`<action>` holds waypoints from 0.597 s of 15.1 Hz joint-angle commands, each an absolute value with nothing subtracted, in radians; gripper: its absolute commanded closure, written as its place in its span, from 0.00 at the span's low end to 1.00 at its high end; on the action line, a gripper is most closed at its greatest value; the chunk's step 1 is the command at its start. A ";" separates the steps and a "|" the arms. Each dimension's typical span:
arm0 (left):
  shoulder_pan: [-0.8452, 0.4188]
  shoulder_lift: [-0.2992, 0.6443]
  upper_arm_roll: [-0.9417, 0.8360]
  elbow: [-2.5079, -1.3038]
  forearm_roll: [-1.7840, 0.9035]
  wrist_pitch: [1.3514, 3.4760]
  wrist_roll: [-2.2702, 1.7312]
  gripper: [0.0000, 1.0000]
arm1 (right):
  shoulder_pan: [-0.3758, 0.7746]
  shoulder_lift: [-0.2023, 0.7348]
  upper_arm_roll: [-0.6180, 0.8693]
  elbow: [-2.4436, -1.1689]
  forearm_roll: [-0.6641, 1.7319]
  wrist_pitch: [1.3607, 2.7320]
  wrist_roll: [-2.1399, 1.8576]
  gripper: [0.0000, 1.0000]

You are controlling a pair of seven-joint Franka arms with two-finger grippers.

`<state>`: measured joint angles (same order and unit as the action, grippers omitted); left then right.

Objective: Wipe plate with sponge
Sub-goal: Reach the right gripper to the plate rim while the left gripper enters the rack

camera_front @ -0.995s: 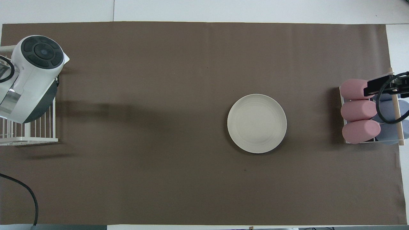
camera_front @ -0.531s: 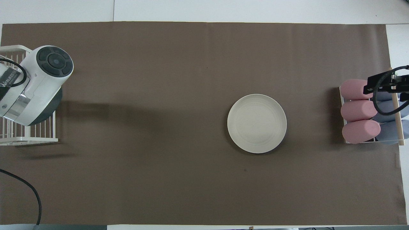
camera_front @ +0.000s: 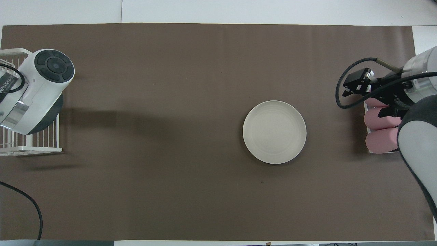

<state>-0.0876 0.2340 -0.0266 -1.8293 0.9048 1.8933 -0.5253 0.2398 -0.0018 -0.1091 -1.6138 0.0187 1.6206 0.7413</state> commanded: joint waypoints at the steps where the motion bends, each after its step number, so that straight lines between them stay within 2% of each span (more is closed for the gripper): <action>1: -0.077 0.216 -0.026 -1.861 0.928 1.930 -0.564 0.80 | 0.284 -0.023 -0.109 -1.638 0.028 1.661 0.937 0.00; 2: -0.077 0.216 -0.026 -1.861 0.928 1.930 -0.566 0.92 | 0.300 -0.023 -0.109 -1.638 0.032 1.658 0.995 0.00; 3: -0.077 0.218 -0.026 -1.859 0.928 1.931 -0.568 1.00 | 0.317 -0.028 -0.109 -1.638 0.034 1.654 1.047 0.00; 9: -0.087 0.222 -0.026 -1.836 0.927 1.913 -0.566 1.00 | 0.369 -0.047 -0.107 -1.673 0.044 1.657 1.354 0.00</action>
